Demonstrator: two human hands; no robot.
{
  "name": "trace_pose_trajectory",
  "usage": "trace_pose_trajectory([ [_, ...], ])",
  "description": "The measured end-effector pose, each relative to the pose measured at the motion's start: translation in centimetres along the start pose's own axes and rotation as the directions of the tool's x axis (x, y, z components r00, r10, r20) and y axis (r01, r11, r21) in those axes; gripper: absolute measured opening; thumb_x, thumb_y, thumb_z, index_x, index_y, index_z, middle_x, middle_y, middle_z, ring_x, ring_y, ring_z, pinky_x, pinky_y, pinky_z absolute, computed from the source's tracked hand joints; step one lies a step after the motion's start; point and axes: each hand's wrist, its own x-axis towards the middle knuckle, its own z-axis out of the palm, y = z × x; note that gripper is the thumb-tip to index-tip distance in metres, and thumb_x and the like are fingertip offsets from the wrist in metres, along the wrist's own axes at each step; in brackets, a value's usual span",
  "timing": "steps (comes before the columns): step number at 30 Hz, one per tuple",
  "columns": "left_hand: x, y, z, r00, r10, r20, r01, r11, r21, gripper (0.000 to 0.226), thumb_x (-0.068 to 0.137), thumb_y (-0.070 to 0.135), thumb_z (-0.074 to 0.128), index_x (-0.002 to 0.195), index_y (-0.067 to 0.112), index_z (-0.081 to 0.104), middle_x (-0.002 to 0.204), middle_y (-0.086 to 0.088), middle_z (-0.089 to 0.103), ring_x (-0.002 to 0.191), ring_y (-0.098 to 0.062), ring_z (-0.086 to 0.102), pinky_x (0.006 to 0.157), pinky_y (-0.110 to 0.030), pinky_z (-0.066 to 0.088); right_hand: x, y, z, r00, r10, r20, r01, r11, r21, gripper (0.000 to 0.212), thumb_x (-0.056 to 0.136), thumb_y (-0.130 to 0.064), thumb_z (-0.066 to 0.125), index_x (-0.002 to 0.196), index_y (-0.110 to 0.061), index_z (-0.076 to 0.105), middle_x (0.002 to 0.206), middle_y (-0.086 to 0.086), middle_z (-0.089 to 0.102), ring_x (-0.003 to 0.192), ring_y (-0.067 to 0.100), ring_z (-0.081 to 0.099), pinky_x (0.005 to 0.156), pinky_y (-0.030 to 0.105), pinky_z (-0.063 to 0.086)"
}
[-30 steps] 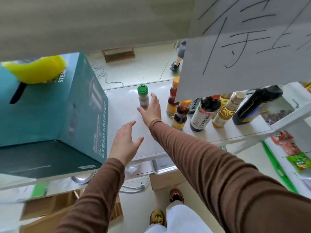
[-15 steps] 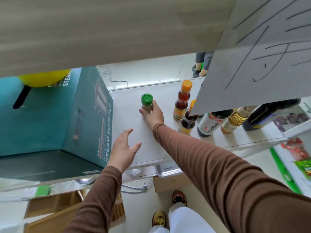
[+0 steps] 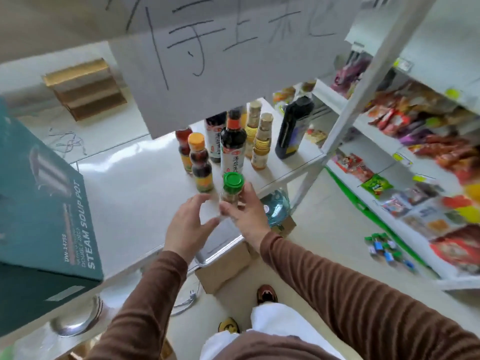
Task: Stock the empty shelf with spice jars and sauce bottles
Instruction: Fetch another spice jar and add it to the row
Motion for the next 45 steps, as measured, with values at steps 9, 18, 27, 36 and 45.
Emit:
trace_pose_trajectory([
  [9,3.6,17.1,11.5,0.911,0.342,0.230,-0.358,0.933,0.031,0.047,0.086,0.032,0.074,0.129,0.029,0.058,0.122,0.003,0.065,0.111,-0.021,0.060,0.094,-0.035,0.051,-3.3,1.1,-20.7,0.913,-0.038,-0.405,0.010,0.997,-0.070,0.030,0.075,-0.037,0.078,0.097,-0.043,0.057,0.096,-0.012,0.072,0.094,0.007,0.069,0.090,0.045,0.059],
  [18,5.9,37.2,25.7,0.759,0.552,0.344,-0.645,0.708,0.287,0.051,0.091,0.045,0.063,0.139,0.035,0.048,0.135,0.010,0.058,0.124,-0.017,0.053,0.090,-0.036,0.049,-6.7,2.7,-43.9,0.816,-0.024,-0.577,-0.016,0.998,-0.065,0.031,0.076,-0.034,0.075,0.102,-0.038,0.059,0.101,-0.013,0.071,0.099,0.013,0.067,0.091,0.050,0.056],
  [27,11.3,51.5,34.0,0.683,0.621,0.384,-0.728,0.535,0.429,0.050,0.090,0.044,0.066,0.136,0.029,0.052,0.130,0.005,0.061,0.125,-0.021,0.054,0.092,-0.037,0.047,-3.4,3.3,-59.5,0.776,-0.053,-0.628,-0.016,0.994,-0.104,0.029,0.086,-0.029,0.075,0.111,-0.033,0.062,0.110,-0.010,0.068,0.105,0.010,0.064,0.096,0.046,0.054],
  [36,24.1,62.1,40.2,0.658,0.657,0.369,-0.751,0.532,0.391,0.038,0.090,0.036,0.064,0.127,0.028,0.058,0.119,0.004,0.064,0.116,-0.023,0.059,0.082,-0.038,0.048,7.7,3.1,-71.4,0.736,-0.087,-0.671,-0.056,0.980,-0.188,0.035,0.088,-0.027,0.075,0.120,-0.028,0.061,0.118,-0.007,0.066,0.110,0.013,0.061,0.098,0.041,0.051],
  [45,34.1,72.1,46.5,0.631,0.673,0.385,-0.776,0.539,0.328,0.034,0.091,0.033,0.066,0.122,0.024,0.057,0.119,0.002,0.064,0.115,-0.025,0.058,0.079,-0.039,0.049,17.0,3.1,-83.5,0.651,-0.060,-0.756,-0.114,0.978,-0.176,0.030,0.084,-0.022,0.078,0.109,-0.021,0.061,0.104,-0.005,0.070,0.098,0.011,0.064,0.089,0.032,0.052],
])
